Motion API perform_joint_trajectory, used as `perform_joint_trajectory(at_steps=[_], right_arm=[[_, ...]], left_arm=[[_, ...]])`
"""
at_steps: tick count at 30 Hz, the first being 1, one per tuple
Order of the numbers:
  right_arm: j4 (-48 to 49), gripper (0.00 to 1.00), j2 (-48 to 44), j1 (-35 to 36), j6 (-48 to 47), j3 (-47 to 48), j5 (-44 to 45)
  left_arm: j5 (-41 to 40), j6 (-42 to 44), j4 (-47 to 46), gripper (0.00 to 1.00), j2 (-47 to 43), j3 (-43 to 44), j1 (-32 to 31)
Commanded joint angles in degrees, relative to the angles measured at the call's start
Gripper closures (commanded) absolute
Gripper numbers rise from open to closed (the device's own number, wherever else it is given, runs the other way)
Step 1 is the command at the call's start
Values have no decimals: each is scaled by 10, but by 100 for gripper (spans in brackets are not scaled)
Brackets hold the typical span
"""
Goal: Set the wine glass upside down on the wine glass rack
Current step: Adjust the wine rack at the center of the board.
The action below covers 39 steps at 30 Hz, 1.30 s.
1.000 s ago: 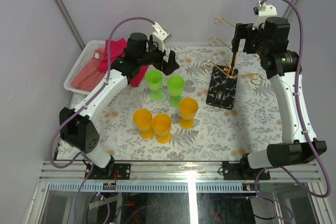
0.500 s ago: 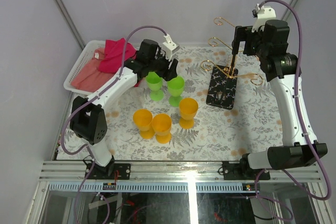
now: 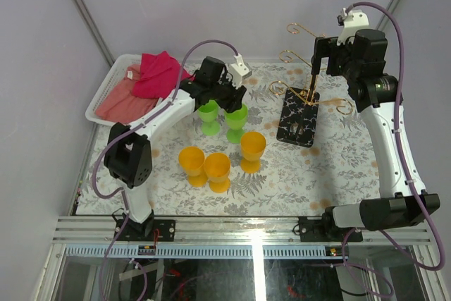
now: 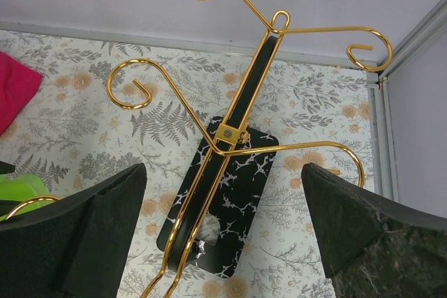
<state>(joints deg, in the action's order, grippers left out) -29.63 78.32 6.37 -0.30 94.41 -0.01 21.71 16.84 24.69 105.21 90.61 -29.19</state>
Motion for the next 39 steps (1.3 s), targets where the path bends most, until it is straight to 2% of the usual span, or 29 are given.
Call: perform_joint_trajectory(at_steps=[1, 7, 12, 14, 16, 29, 39], right_arm=[[34, 1, -16, 0, -11, 3, 8], [34, 1, -7, 0, -4, 6, 17], [-3, 1, 24, 0, 26, 39, 14], [-19, 1, 39, 0, 38, 51, 13], [-32, 1, 50, 0, 50, 58, 17], [-67, 1, 77, 0, 77, 62, 3], [-90, 1, 63, 0, 119, 6, -44]], left_arm=[[-18, 23, 18, 52, 12, 27, -3], [-21, 29, 27, 69, 18, 27, -4], [-8, 35, 41, 85, 24, 33, -3], [-4, 35, 43, 88, 26, 33, -3], [-1, 33, 43, 88, 27, 34, -4], [1, 24, 43, 67, 20, 41, -3], [-16, 26, 43, 53, 7, 38, -4]])
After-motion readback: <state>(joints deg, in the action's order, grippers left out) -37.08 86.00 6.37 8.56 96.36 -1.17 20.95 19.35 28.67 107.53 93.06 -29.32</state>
